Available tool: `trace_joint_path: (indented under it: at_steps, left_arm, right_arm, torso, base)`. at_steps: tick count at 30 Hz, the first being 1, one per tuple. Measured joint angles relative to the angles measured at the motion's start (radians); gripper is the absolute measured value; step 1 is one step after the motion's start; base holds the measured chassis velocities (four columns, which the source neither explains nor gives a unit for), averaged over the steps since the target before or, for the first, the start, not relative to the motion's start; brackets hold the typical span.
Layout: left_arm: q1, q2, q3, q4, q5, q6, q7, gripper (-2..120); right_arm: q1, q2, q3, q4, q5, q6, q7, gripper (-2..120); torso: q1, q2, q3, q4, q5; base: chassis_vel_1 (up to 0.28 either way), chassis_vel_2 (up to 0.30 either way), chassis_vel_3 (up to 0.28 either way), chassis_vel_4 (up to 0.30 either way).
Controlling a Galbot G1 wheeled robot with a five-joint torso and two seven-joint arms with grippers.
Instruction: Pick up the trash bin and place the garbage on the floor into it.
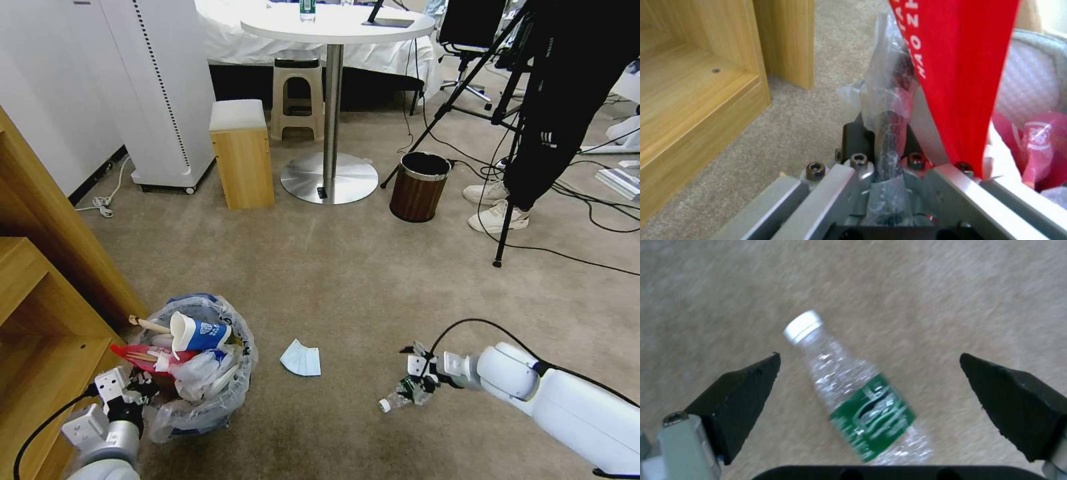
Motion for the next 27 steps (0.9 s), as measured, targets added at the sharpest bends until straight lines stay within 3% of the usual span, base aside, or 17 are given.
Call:
trace_joint_path:
  at_steps: [15, 27]
  left_arm:
    - [-0.029, 0.007, -0.001, 0.024, -0.014, -0.002, -0.003, 0]
    - [-0.025, 0.000, -0.002, 0.025, -0.015, -0.008, -0.003, 0]
  right_arm:
    - [-0.037, -0.012, -0.044, -0.063, -0.006, 0.016, 0.036, 100]
    - [-0.019, 0.024, -0.045, -0.156, -0.018, 0.047, 0.051, 100]
  torso:
    - [0.000, 0.000, 0.000, 0.0001, 0.0000]
    - [0.000, 0.000, 0.000, 0.0001, 0.0001]
  base:
    - [0.000, 0.000, 0.000, 0.000]
    - [0.000, 0.000, 0.000, 0.000]
